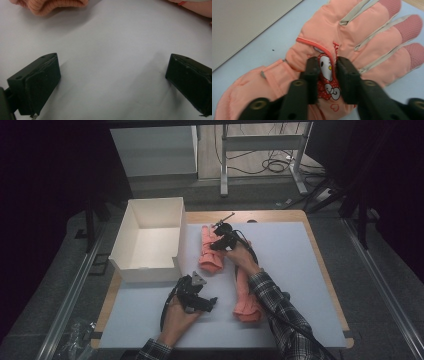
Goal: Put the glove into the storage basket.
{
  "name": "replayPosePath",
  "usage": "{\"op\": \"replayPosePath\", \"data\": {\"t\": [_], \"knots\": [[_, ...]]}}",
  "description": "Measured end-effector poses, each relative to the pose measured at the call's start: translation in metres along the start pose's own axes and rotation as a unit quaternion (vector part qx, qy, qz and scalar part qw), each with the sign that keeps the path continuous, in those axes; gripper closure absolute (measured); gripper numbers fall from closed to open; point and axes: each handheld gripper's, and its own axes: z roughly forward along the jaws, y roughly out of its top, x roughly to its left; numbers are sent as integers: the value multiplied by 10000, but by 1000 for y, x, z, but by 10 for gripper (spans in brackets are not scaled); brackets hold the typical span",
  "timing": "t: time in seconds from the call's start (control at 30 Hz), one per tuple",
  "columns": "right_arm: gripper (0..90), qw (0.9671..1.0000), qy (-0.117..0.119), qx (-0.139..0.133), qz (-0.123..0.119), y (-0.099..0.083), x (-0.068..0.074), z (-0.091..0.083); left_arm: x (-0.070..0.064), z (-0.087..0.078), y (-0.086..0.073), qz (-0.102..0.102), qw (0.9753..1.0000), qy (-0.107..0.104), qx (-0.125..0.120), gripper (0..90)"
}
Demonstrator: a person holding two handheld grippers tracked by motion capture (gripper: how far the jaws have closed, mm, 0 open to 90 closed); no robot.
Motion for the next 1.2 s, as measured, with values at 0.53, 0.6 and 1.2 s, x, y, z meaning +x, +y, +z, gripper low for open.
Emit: {"op": "replayPosePath", "data": {"t": [0.53, 0.6, 1.2], "knots": [[860, 9998, 5, -164, -108, 6, 8, -33, 0, 0, 0, -12, 10000, -1, -2, 0], [860, 9996, 81, -230, -140, 6, 10, -40, 0, 0, 0, -12, 10000, -2, -3, 0], [857, 9973, 515, -472, -213, 1, 23, -95, 1, 0, 0, 36, 10000, 8, -17, 0]]}}
